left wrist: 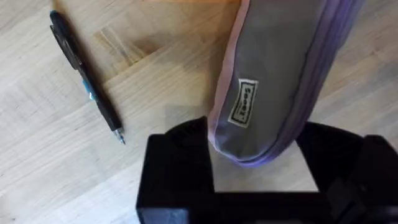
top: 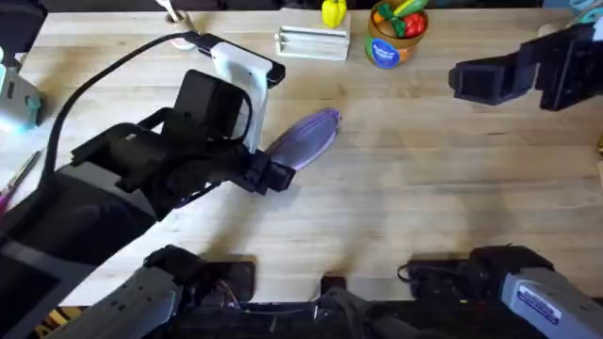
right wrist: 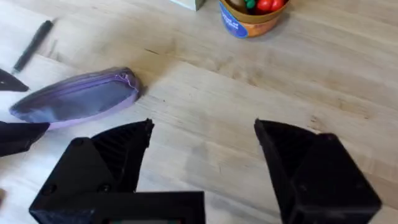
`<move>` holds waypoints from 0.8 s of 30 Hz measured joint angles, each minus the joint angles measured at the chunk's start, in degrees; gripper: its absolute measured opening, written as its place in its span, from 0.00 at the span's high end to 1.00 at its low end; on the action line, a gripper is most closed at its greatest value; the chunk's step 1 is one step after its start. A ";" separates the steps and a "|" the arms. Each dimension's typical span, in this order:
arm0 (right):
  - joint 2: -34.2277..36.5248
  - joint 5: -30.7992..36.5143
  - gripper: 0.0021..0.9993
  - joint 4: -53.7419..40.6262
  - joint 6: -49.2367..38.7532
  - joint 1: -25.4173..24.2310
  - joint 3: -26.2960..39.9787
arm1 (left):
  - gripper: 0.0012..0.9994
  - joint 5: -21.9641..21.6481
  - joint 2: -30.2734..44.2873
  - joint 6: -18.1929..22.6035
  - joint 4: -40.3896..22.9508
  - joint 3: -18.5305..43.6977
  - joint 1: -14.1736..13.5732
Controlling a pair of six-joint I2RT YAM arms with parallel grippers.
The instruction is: Unzip the bag, pick up the pens from the table one at a time and place them inside, then zip the bag closed.
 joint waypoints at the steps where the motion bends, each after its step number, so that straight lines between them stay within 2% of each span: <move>1: 0.00 0.01 0.01 0.00 0.00 0.00 0.00 | 0.23 -0.01 0.00 0.19 0.00 0.00 0.00; 5: 0.00 0.01 0.01 0.00 0.00 0.00 0.00 | 0.58 -0.01 0.00 0.47 0.13 0.00 0.00; 8: 0.01 0.00 0.01 0.00 0.00 0.00 0.00 | 0.91 0.43 0.00 0.67 0.45 0.00 -0.10; 10: 0.21 -0.01 0.01 0.02 0.01 0.00 0.00 | 0.95 0.43 0.00 0.64 0.53 0.00 -0.11; 17: 2.54 -2.07 0.01 1.42 1.85 0.00 0.02 | 0.95 0.43 0.00 0.64 0.55 0.00 -0.11; 21: 5.41 -8.25 0.01 2.91 -0.24 0.08 0.13 | 0.96 0.43 0.00 0.64 0.67 -0.02 -0.11; 22: 9.88 -13.55 0.01 3.42 -3.95 1.17 0.22 | 0.96 0.43 0.00 0.64 0.81 -0.02 -0.11; 24: 13.53 -16.02 0.01 3.79 -6.87 2.62 0.22 | 0.96 0.43 0.00 0.64 0.85 -0.02 -0.11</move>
